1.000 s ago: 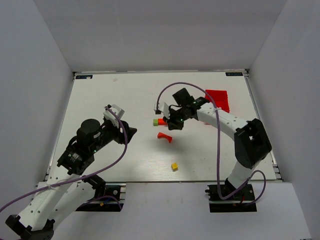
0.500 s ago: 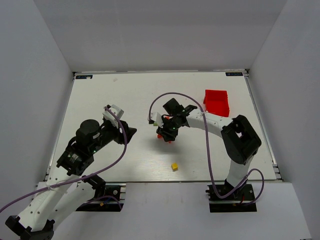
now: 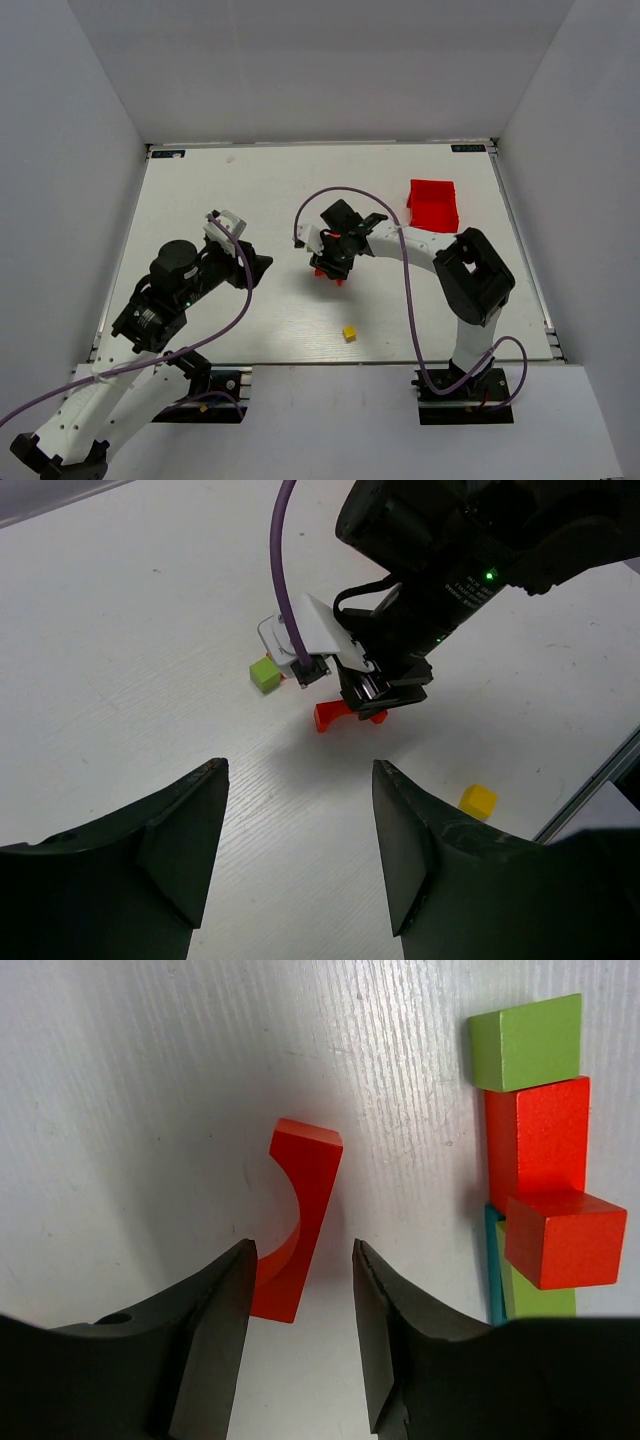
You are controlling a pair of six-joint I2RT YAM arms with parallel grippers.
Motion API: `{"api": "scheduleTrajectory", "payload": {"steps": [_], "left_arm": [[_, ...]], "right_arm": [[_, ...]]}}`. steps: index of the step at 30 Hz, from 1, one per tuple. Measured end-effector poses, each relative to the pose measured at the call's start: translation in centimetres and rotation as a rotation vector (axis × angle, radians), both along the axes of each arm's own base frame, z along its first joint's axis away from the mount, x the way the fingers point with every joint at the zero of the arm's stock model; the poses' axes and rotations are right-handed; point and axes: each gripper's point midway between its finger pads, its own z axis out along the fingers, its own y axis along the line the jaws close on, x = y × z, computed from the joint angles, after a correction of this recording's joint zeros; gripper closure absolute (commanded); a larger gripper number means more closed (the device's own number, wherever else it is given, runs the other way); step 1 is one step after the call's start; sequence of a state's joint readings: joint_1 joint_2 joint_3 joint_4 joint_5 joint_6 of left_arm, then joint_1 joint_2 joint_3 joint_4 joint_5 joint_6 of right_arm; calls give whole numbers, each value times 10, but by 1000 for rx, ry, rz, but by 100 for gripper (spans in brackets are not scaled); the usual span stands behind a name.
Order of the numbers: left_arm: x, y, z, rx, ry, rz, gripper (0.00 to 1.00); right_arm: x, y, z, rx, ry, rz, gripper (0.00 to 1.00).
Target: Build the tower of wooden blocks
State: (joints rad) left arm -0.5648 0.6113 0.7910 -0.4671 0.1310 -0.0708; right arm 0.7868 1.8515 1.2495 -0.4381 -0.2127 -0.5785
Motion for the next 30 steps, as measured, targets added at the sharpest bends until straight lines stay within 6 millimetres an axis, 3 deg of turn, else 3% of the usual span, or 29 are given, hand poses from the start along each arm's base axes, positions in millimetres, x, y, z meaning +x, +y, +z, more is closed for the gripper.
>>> {"api": "scheduleTrajectory", "payload": {"steps": [4,6,13,15,21,26,30], "left_arm": [[0,0,0,0,0,0,32],[0,0,0,0,0,0,32],[0,0,-3,4,5,0,36],[0,0,-6,7,12,0,41],[0,0,-7,8,12,0,67],[0,-1,-7,9,12,-6,69],[0,-5,-10,5,27,-19,56]], "right_arm": [[1,0,-6,-18,2,-1,50],[1,1,-9,-26,3,-2,55],[-3,4,-17,-36,21,7,90],[-5,5,-16,-27,31,8,100],[-14,13,-12,20,71,36,100],[-22,22,16,123,57,72,100],[-28,24,59,259,-32,98,100]]}}
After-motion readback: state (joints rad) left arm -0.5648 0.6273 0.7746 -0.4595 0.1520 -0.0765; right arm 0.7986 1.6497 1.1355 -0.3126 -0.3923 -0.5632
